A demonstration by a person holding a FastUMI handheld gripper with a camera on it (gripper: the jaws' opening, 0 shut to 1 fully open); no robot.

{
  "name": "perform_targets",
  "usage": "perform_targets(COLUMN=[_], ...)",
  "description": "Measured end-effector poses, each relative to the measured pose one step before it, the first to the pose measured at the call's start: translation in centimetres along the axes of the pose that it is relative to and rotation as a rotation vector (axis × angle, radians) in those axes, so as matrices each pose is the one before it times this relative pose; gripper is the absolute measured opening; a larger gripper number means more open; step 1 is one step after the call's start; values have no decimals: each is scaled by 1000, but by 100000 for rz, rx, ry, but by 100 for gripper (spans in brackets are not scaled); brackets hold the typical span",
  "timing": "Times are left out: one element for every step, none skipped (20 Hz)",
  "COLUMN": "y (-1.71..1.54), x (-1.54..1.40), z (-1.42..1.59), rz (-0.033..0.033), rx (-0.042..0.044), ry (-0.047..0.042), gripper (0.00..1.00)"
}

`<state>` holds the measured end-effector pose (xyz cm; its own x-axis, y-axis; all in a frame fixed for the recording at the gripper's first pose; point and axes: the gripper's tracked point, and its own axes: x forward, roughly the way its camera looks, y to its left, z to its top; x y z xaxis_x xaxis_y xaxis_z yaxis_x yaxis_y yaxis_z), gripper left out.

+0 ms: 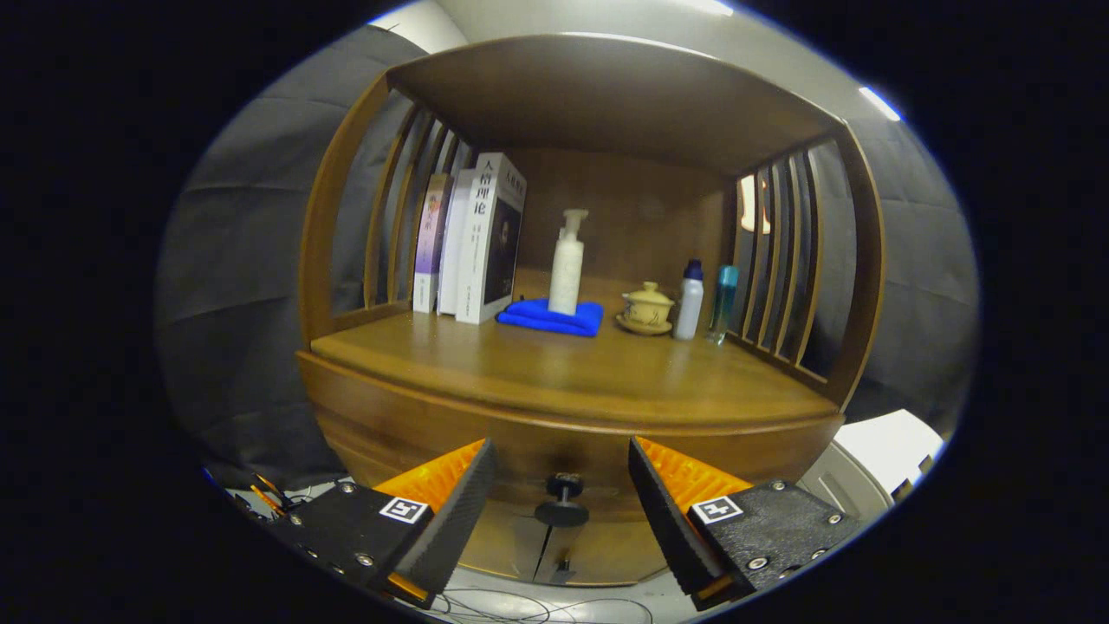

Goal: Pull open the drawer, take out the items inside it, and place them on the countertop above the cabinet.

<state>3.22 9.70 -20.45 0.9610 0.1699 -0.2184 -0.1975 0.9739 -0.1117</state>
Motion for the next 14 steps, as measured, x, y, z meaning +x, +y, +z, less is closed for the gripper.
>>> perform_targets(y=[-37, 2, 140, 10, -106, -91, 40, -19, 12, -53, -254, -273, -53, -143], x=[130, 233, 288, 223, 189, 175, 196, 286, 235, 362, 283, 208, 129, 200], z=[-821, -677, -685, -428, -328, -192, -300, -295, -553, -377, -385, -103, -114, 52], rz=[-458, -510, -26, -518, -969, -727, -457, -250, 185, -769, -1257, -1431, -795, -852], rx=[-47, -140, 122, 234, 98, -48, 58, 96, 196, 189, 146, -127, -287, 105], ry=[1029, 724, 727, 447, -135, -6, -334, 233, 969, 1051, 1094, 270, -221, -529], gripper=[94, 94, 94, 94, 94, 94, 93, 91, 89, 88, 87, 83, 80, 78])
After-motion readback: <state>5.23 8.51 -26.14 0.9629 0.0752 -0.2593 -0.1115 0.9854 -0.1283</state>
